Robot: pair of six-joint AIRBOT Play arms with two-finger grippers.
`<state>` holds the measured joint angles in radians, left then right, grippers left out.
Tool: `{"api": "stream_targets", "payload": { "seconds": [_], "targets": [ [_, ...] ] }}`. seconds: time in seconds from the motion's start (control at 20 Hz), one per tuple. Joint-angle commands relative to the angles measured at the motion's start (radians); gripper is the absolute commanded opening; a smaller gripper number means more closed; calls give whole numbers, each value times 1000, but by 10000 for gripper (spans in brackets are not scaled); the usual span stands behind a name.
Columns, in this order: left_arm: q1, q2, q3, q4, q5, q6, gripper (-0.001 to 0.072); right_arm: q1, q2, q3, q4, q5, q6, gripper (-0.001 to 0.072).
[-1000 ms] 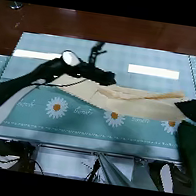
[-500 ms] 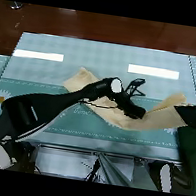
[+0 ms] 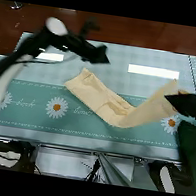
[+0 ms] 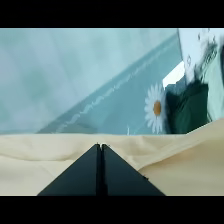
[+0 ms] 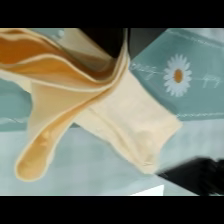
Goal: Fold the shirts.
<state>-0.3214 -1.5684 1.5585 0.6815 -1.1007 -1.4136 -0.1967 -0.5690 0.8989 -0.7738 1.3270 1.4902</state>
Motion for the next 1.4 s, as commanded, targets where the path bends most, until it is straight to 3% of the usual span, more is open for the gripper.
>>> {"api": "stream_targets", "payload": {
  "seconds": [0.0,0.2,0.5,0.7,1.05,1.1,1.15,1.2,1.35],
  "targets": [
    [241,292,-152,5,-30,80,18,306,-220,121,5,-200,2,17],
    [370,628,-455,9,-27,148,18,640,-624,357,-44,-388,-2,18],
    [396,961,-845,7,-7,145,18,749,-1073,639,21,-477,24,18],
    [396,985,-946,7,-7,145,18,748,-1186,722,47,-476,29,18],
    [396,977,-960,7,52,145,18,749,-1203,740,61,-459,46,19],
    [396,977,-960,7,55,145,18,749,-1203,740,62,-453,60,87],
    [396,977,-960,8,60,146,18,749,-1203,740,73,-435,69,451],
    [396,977,-960,8,69,146,18,748,-1201,740,87,-394,43,622],
    [410,977,-959,8,115,145,18,647,-1136,740,14,-198,8,622]
  ]
}}
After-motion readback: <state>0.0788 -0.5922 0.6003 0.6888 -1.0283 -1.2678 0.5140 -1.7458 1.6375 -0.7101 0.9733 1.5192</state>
